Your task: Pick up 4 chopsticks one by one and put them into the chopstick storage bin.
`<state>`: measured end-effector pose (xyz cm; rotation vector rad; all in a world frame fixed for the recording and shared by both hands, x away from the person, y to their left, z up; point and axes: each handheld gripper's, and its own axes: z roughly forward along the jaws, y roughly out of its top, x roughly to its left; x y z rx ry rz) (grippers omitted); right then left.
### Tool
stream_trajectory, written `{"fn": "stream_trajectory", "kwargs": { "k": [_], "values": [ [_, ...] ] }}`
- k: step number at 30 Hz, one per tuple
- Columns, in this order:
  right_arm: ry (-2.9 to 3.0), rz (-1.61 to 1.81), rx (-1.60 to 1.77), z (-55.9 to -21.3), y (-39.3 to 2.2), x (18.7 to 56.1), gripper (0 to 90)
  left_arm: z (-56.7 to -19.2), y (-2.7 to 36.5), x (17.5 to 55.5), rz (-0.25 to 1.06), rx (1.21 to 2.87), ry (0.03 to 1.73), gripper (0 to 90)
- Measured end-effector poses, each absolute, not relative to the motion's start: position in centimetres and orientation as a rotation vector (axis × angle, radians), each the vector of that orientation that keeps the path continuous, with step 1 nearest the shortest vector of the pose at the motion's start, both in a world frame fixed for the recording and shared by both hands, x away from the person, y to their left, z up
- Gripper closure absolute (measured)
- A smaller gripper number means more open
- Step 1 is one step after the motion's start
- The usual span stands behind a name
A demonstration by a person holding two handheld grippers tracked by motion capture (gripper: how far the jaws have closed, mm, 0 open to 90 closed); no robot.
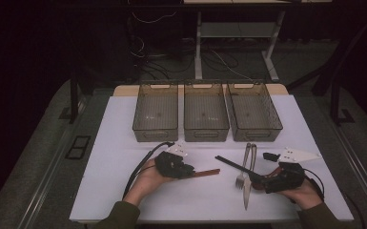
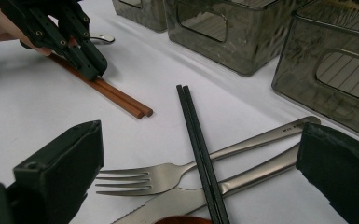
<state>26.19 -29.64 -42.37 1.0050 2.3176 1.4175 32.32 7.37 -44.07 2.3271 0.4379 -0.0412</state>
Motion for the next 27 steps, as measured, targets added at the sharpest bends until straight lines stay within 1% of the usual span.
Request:
{"fn": "stream_trajectory", "kwargs": {
  "k": [11, 27],
  "values": [
    [2.320, 1.416, 1.004, -42.39, -29.61, 26.17, 0.5, -44.51, 7.35, 32.53, -0.021, 2.345, 0.449, 80.2],
    [2.322, 1.414, 1.003, -42.41, -29.62, 26.14, 0.5, -44.71, 7.59, 32.78, -0.015, 2.342, 0.391, 83.6]
  ]
}}
